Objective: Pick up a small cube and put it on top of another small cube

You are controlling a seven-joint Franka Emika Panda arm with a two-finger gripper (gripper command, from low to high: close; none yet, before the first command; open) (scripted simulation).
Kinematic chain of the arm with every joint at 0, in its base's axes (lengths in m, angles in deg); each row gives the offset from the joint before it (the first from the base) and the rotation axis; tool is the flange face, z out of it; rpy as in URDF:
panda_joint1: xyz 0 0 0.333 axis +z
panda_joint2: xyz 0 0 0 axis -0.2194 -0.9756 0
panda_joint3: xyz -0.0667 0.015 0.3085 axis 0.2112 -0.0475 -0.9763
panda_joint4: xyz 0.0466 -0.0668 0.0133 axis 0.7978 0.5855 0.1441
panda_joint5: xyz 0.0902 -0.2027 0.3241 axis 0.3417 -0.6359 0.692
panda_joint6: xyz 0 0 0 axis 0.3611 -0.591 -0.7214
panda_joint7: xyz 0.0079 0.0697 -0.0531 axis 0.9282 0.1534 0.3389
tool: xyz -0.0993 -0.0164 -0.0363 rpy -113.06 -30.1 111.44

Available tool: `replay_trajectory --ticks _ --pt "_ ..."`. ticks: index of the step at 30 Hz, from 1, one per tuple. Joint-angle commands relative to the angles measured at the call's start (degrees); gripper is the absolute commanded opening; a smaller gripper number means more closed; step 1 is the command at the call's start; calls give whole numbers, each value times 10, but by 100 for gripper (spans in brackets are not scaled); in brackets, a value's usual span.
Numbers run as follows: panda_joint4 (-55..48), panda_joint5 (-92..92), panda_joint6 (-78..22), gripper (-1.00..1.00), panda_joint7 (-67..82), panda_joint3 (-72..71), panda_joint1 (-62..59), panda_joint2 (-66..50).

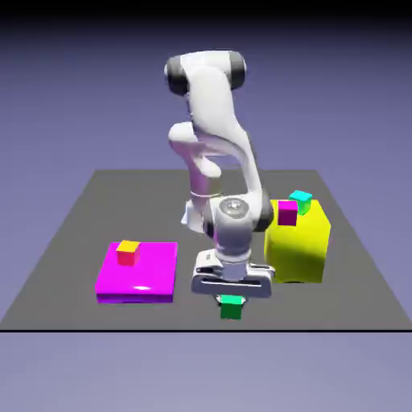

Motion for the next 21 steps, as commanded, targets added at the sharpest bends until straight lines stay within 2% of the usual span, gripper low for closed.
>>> replay_trajectory --ticks 1,21 --pt "5 6 -16 -100 10 -2 10 21" --pt "99 140 -325 -100 225 -37 206 436"
